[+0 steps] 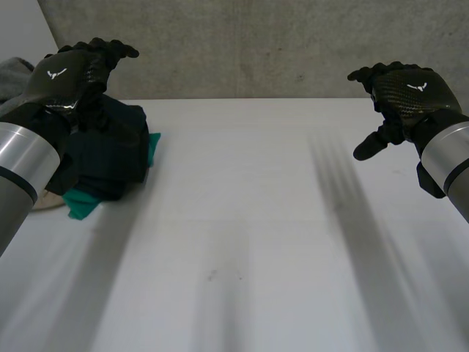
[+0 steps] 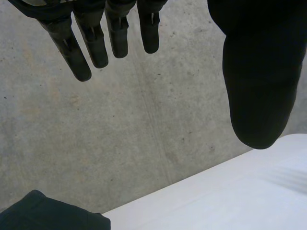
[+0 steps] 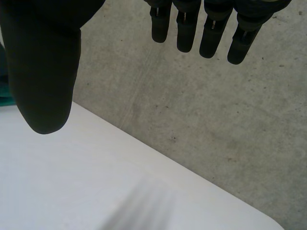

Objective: Fold the laundry.

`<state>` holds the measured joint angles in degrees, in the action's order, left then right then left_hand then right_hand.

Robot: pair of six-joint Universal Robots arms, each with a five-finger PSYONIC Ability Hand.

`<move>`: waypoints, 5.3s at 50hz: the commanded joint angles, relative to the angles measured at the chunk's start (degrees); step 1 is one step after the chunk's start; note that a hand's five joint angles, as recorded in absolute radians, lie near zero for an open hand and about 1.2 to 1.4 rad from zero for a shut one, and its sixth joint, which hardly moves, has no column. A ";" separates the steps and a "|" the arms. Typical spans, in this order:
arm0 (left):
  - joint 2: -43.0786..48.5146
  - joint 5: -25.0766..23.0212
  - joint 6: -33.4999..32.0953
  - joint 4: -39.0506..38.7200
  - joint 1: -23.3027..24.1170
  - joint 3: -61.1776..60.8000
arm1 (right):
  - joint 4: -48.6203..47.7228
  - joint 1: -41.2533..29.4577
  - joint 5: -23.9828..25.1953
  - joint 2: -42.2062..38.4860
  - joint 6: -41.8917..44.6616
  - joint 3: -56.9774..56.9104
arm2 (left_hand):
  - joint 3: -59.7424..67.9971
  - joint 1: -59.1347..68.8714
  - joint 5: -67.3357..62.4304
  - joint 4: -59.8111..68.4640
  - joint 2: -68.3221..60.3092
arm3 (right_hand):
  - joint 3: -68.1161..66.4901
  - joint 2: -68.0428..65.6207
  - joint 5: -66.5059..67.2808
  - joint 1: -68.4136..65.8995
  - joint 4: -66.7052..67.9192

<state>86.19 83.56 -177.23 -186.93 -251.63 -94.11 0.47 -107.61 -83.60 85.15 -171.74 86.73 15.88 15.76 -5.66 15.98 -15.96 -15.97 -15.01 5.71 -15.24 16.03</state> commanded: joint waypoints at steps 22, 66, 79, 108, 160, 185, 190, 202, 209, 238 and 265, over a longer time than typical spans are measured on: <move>4.86 -0.24 -9.00 -0.71 -9.57 5.78 | 0.14 -0.15 -0.16 -0.51 0.18 0.11 | -5.67 -5.55 5.45 -5.76 5.75 | 5.97 5.01 -5.71 5.24 -6.03; 39.60 8.63 -40.13 -21.98 -20.40 32.59 | 0.14 -0.15 0.01 -2.01 0.35 0.46 | 64.12 64.24 -64.34 64.02 -64.04 | 5.97 5.01 -5.71 5.24 -6.03; 21.13 8.72 -20.45 -20.75 -4.14 29.17 | 0.14 0.03 0.01 -1.48 0.35 0.37 | 64.12 64.24 -64.34 64.02 -64.04 | 5.97 5.01 -5.71 5.24 -6.03; 33.27 0.46 -2.16 -6.78 18.91 20.90 | 0.84 0.12 0.36 -5.26 5.44 -0.77 | -5.83 -5.71 5.62 -5.93 5.92 | 5.97 5.01 -5.71 5.24 -6.03; 27.09 -6.58 -5.00 -17.50 9.65 21.60 | 6.21 -7.01 -2.97 -10.71 10.90 -0.24 | 64.12 64.24 -64.34 64.02 -64.04 | 5.97 5.01 -5.71 5.24 -6.03; 30.10 1.61 3.04 -7.66 16.72 19.59 | 3.75 -4.54 -4.21 -11.06 11.16 -0.94 | 3.09 3.21 -3.31 2.99 -3.01 | 5.97 5.01 -5.71 5.24 -6.03; 27.45 1.08 -3.20 -7.57 10.56 17.56 | 4.54 -5.15 -4.38 -11.06 11.25 -1.12 | 2.41 2.53 -2.62 2.31 -2.32 | 5.97 5.01 -5.71 5.24 -6.03; 33.42 -12.71 -19.46 -7.31 2.11 16.33 | 12.10 -10.25 -4.21 -11.85 6.34 -0.60 | 3.42 3.53 -3.63 3.32 -3.33 | 5.97 5.01 -5.71 5.24 -6.03; 40.28 -20.98 -21.76 -7.22 2.37 19.40 | 4.90 -13.15 -4.82 -16.59 -2.81 1.34 | 6.45 6.56 -6.66 6.35 -6.36 | 5.97 5.01 -5.71 5.24 -6.03; 36.18 -14.76 -25.48 5.34 18.27 18.88 | -2.93 -13.42 -10.97 -16.53 11.13 -0.59 | 64.12 64.24 -64.34 64.02 -64.04 | -64.03 -64.99 64.29 -64.76 63.97; 35.19 5.73 -0.47 -6.26 25.58 14.31 | -15.50 -8.50 -1.39 -29.78 25.40 -13.51 | 4.34 4.46 -4.56 4.25 -4.26 | 5.97 5.01 -5.71 5.24 -6.03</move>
<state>120.46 85.18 -171.23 -194.94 -224.55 -80.03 -14.11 -117.09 -81.14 55.03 -145.38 73.13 35.92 34.05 -25.42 35.47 -35.06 -20.98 -19.42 9.82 -18.99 21.53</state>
